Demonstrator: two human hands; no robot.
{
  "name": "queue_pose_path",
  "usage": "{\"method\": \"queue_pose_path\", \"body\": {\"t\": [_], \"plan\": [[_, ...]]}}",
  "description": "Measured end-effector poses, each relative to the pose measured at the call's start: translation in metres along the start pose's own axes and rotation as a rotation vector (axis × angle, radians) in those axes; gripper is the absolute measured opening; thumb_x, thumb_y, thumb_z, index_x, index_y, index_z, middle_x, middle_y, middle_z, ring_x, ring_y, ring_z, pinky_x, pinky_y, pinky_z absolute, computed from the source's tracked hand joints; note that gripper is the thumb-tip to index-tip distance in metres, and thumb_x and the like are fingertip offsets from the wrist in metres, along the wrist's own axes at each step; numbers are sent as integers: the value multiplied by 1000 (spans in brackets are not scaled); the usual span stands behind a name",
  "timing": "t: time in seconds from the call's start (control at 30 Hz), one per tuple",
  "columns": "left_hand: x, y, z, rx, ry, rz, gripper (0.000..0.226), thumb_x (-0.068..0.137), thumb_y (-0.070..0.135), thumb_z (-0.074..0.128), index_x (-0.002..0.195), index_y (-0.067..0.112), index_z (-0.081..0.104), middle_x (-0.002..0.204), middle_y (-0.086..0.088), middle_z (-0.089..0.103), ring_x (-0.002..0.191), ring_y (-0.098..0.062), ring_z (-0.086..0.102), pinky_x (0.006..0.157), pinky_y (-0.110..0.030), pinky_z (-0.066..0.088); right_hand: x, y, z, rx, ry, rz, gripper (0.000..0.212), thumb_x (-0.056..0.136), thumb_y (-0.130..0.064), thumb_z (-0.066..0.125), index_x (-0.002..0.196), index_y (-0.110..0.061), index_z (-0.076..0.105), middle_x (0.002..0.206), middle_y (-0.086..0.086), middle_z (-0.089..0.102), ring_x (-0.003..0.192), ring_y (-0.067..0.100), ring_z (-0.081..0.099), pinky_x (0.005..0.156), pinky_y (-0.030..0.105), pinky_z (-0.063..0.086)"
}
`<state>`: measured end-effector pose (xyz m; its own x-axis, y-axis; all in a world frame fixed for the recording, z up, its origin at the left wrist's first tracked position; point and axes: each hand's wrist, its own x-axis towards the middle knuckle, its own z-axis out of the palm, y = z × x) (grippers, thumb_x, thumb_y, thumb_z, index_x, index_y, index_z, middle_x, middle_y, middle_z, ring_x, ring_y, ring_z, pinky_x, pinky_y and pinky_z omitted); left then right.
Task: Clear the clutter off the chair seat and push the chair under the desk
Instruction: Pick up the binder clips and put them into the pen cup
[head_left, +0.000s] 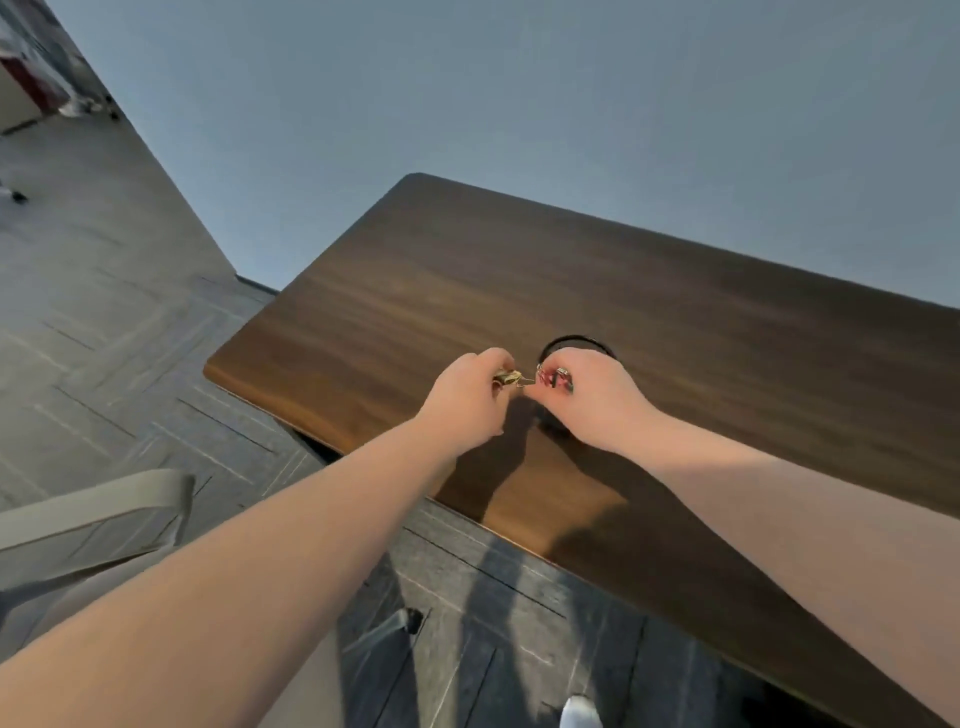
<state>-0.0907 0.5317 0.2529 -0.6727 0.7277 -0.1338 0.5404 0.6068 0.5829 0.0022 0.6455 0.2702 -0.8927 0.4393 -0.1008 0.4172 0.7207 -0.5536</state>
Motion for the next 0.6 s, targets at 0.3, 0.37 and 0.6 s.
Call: {"method": "queue_pose_path", "body": {"t": [0.3,0.37,0.6], "plan": [[59,41,20,-5,-71,-16,22,94,23,50,115,16,53,110,-10,66,53,-14,62,56,-17,46,37,55,-22,-91,-40,85,26,91,-31,59,104,-8,64,103,9,67,85,20,55,72,29,45],[66,45,25,5,-101,-37,22,94,23,50,114,16,53,109,-9,67,53,-14,63,62,-23,51,42,58,-25,-110,-80,90,26,91,-29,58,105,-8,63,104,10,67,91,24,60,79,34,51],[81,55,37,132,-220,-71,23,91,17,47,113,12,54,112,-7,63,54,-19,60,61,-29,54,51,60,-23,-270,-253,47,32,90,-17,56,63,-20,39,73,-2,51,81,25,51,67,29,36]]}}
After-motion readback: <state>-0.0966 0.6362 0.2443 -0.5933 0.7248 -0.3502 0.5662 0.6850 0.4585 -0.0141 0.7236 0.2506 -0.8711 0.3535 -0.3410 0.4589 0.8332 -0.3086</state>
